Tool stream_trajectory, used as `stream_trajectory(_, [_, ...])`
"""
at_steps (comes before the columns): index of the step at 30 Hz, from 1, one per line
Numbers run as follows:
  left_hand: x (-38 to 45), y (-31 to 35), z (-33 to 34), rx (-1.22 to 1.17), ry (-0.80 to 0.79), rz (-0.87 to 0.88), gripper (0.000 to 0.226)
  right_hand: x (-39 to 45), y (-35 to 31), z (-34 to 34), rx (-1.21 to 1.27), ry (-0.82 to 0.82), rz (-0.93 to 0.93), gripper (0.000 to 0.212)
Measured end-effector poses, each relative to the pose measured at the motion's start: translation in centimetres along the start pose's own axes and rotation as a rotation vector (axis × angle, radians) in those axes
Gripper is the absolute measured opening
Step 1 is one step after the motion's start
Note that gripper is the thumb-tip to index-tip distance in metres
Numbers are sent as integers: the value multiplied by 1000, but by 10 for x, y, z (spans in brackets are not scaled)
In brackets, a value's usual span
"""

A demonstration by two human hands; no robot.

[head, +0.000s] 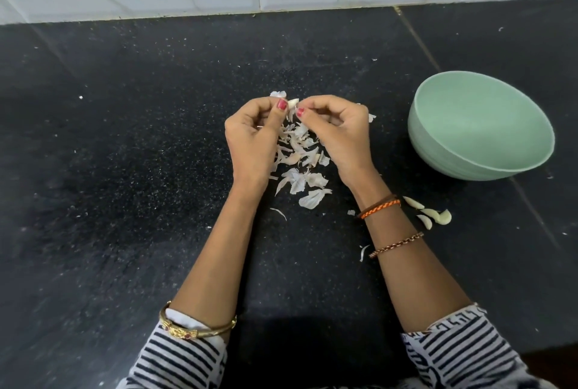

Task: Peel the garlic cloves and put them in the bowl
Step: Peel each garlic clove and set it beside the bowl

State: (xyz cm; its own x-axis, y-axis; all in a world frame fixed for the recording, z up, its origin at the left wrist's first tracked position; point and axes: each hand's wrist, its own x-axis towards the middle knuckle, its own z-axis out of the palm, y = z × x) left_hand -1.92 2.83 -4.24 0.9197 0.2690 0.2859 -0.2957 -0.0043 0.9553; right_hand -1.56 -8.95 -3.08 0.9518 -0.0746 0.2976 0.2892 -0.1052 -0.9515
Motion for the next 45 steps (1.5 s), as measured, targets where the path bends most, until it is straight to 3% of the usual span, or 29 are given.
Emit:
stream_trajectory(8, [0,4,2,-61,-23,-43,19,1,4,0,-69,-95,-16,7])
stream_trajectory(14, [1,3,3,-67,-3,-82,23,2,5,0,-50,-143,-13,14])
stream_trajectory(21, [5,2,-1,-70,49,-138,25,5,1,-8,173,96,45,19])
stream_trajectory(29, [4,2,2,-120,22,-199,35,2,15,-5,-330,54,-75,10])
stream_trajectory(36, [4,0,0,-64,-15,-172,37,2,7,-3,-48,-22,-60,20])
stream_trajectory(45, [3,-3,1,18,-117,-73,32,1,5,1,7,-81,-45,20])
